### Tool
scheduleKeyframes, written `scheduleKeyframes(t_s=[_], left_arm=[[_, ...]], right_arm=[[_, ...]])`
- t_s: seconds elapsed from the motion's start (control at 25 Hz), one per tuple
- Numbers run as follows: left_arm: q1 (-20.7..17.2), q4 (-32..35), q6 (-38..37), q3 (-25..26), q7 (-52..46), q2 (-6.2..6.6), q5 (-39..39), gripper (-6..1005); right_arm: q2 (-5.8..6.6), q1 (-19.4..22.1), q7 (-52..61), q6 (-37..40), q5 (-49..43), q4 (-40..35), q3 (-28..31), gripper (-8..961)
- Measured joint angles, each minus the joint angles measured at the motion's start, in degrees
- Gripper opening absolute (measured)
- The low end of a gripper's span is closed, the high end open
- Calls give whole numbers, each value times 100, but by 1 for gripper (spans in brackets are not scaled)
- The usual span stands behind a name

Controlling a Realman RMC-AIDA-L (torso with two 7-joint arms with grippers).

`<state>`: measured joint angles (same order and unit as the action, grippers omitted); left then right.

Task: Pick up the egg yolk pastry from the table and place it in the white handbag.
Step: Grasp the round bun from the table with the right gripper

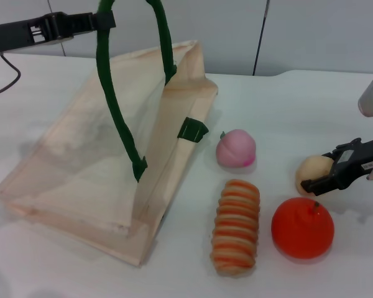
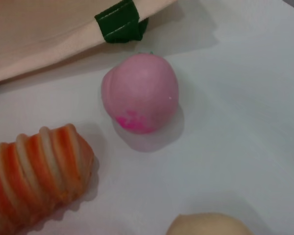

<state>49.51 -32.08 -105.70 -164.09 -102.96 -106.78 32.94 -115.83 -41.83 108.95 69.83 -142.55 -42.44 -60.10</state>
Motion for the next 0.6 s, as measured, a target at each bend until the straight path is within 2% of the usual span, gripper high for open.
scheduleKeyframes(t_s=[0.24,0.4,0.6], left_arm=[[-15,0,-3,0,4,6,2,128],[-12,0,-3,0,-2,8,2,128],[-8,0,-3,0,-8,9,3,128]], right_arm=[[-1,-1,-4,51,3,-7,-48,855],[-1,-5,-2,58,-7,-3,-157,745],[-1,-10,10,48,-35,-29,-260,718]])
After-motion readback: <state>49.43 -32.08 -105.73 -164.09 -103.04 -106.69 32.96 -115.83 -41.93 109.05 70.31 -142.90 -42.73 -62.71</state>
